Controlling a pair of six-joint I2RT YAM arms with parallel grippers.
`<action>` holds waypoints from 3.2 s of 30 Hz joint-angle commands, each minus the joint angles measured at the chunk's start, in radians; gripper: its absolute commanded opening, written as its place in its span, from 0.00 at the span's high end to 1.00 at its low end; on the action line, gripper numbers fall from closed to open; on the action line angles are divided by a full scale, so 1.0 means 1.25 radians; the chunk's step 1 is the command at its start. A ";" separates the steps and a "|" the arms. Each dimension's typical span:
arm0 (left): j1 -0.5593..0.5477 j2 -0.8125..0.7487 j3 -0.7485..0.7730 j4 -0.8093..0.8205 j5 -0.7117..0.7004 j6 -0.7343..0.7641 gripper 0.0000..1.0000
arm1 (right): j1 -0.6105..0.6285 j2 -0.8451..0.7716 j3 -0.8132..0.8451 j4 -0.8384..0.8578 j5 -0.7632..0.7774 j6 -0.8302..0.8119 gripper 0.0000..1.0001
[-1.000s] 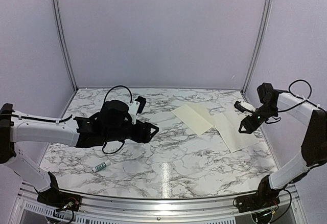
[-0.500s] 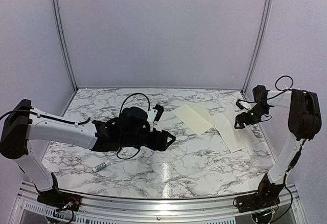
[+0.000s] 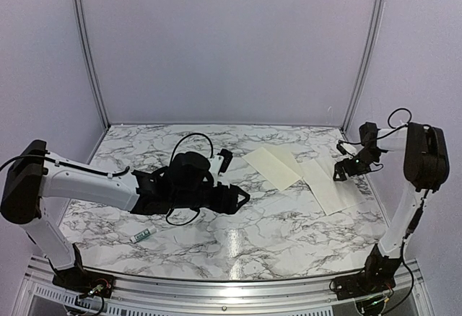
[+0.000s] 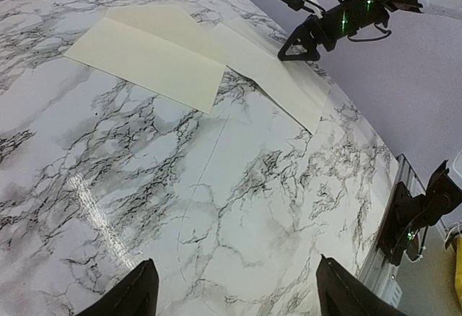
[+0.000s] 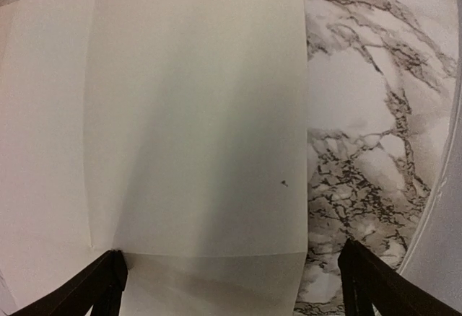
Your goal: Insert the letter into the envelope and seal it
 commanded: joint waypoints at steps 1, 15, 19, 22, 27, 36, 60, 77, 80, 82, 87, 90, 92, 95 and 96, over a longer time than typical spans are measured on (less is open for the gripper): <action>-0.004 0.005 0.003 0.027 -0.002 -0.008 0.22 | -0.005 -0.022 -0.048 -0.011 0.015 -0.042 0.01; -0.004 0.032 0.006 0.040 -0.014 -0.026 0.22 | 0.036 -0.177 -0.276 -0.074 0.085 -0.169 0.02; -0.004 0.037 0.001 0.044 -0.016 -0.032 0.22 | 0.106 -0.204 -0.326 -0.083 0.109 -0.187 0.01; -0.004 0.044 -0.001 0.047 -0.016 -0.041 0.22 | 0.149 -0.210 -0.338 -0.092 0.094 -0.183 0.01; -0.004 0.049 -0.001 0.049 -0.016 -0.049 0.22 | 0.246 -0.210 -0.340 -0.126 0.066 -0.184 0.02; -0.003 0.063 -0.005 0.052 -0.021 -0.064 0.22 | 0.433 -0.211 -0.346 -0.160 0.043 -0.179 0.03; 0.049 0.286 0.159 0.055 0.185 -0.253 0.15 | 0.202 -0.320 -0.203 -0.180 -0.062 -0.094 0.09; 0.054 0.439 0.291 0.068 0.307 -0.406 0.20 | 0.293 -0.421 -0.379 -0.155 0.051 -0.298 0.03; 0.056 0.460 0.305 0.073 0.331 -0.437 0.20 | 0.314 -0.415 -0.414 -0.120 0.075 -0.289 0.03; 0.057 0.472 0.310 0.078 0.351 -0.458 0.20 | 0.317 -0.405 -0.425 -0.102 0.079 -0.283 0.03; 0.056 0.487 0.307 0.083 0.377 -0.487 0.21 | 0.319 -0.390 -0.446 -0.062 0.089 -0.269 0.03; 0.054 0.494 0.304 0.092 0.386 -0.497 0.22 | 0.322 -0.383 -0.457 -0.040 0.088 -0.266 0.03; 0.053 0.501 0.304 0.102 0.393 -0.506 0.22 | 0.322 -0.377 -0.461 -0.030 0.086 -0.262 0.03; 0.050 0.510 0.311 0.113 0.405 -0.508 0.22 | 0.323 -0.367 -0.465 -0.022 0.081 -0.260 0.03; 0.049 0.512 0.314 0.119 0.408 -0.509 0.22 | 0.323 -0.364 -0.466 -0.019 0.080 -0.260 0.04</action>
